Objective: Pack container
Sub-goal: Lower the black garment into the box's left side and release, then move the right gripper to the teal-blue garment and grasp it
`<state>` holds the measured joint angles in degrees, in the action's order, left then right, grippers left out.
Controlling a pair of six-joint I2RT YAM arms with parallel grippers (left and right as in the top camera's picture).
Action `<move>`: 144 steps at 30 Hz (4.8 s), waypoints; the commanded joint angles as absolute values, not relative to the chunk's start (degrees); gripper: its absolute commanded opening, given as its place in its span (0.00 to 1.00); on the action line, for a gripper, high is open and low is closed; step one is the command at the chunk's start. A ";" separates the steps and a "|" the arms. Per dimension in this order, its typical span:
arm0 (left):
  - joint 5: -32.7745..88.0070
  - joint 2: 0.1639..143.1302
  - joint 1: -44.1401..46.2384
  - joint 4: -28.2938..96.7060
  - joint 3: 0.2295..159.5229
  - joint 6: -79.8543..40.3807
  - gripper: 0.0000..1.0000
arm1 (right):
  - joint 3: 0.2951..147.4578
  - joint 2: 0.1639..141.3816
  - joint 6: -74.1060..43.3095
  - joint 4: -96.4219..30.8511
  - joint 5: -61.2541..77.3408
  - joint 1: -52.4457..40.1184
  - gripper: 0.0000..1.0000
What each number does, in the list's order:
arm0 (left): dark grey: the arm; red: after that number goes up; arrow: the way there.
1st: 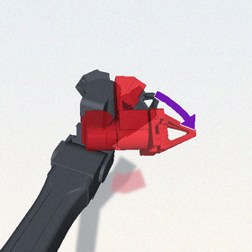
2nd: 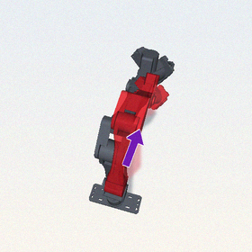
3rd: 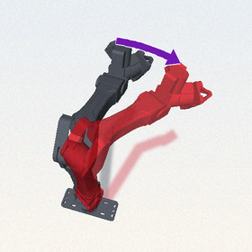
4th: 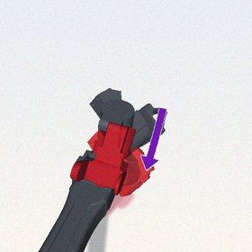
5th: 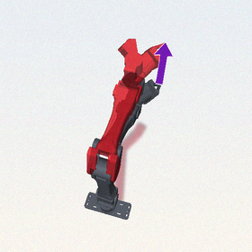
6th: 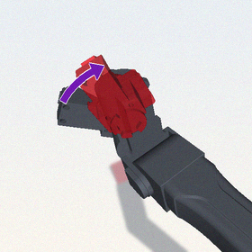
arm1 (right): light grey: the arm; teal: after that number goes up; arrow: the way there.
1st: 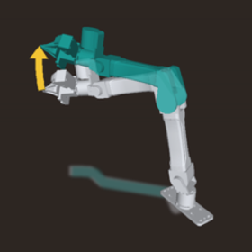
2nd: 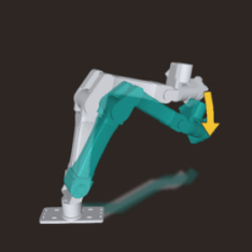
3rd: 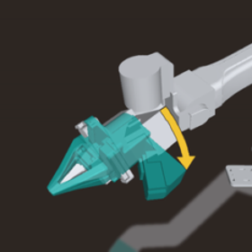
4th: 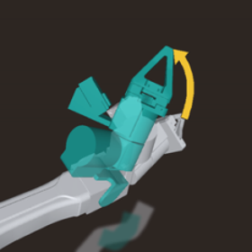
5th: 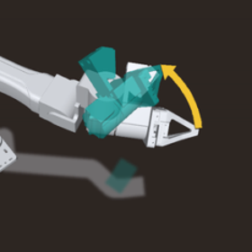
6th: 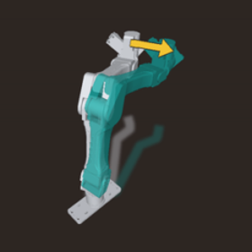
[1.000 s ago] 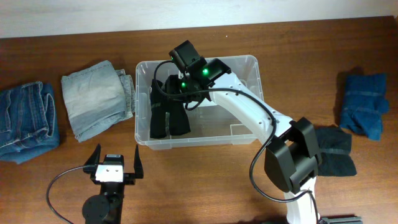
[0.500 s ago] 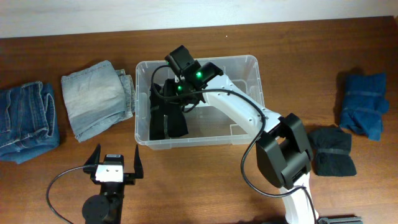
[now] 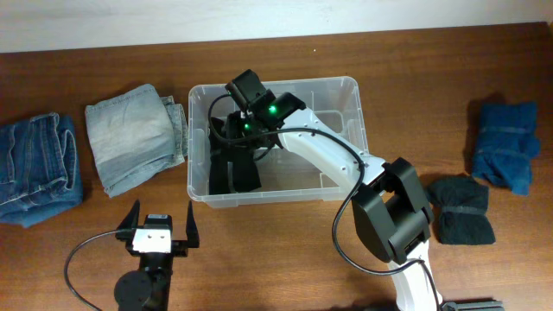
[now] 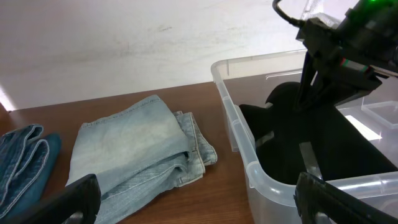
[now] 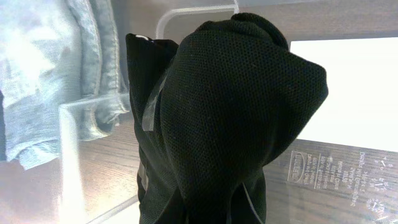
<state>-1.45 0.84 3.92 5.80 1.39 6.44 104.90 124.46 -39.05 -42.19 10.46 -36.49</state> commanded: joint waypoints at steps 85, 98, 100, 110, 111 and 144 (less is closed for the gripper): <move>-0.82 0.34 3.60 5.63 0.99 7.01 1.00 | 108.99 97.14 -19.00 -72.01 -0.69 -1.89 0.05; -0.82 0.34 3.60 5.61 0.99 7.01 1.00 | 108.92 102.61 -13.50 -68.07 -0.69 35.53 0.52; -0.82 0.34 3.60 5.61 0.99 7.01 1.00 | 108.92 104.09 -13.50 -67.20 -0.64 39.29 0.72; -0.82 0.34 3.60 5.61 1.02 7.01 1.00 | 108.92 119.39 -5.93 -62.06 3.49 47.22 0.99; -0.80 0.34 3.60 5.61 0.99 7.01 1.00 | 108.90 121.34 -4.49 -61.65 4.19 47.35 0.98; -0.82 0.34 3.60 5.61 0.99 7.01 1.00 | 108.95 135.37 1.74 -59.33 24.99 45.93 0.99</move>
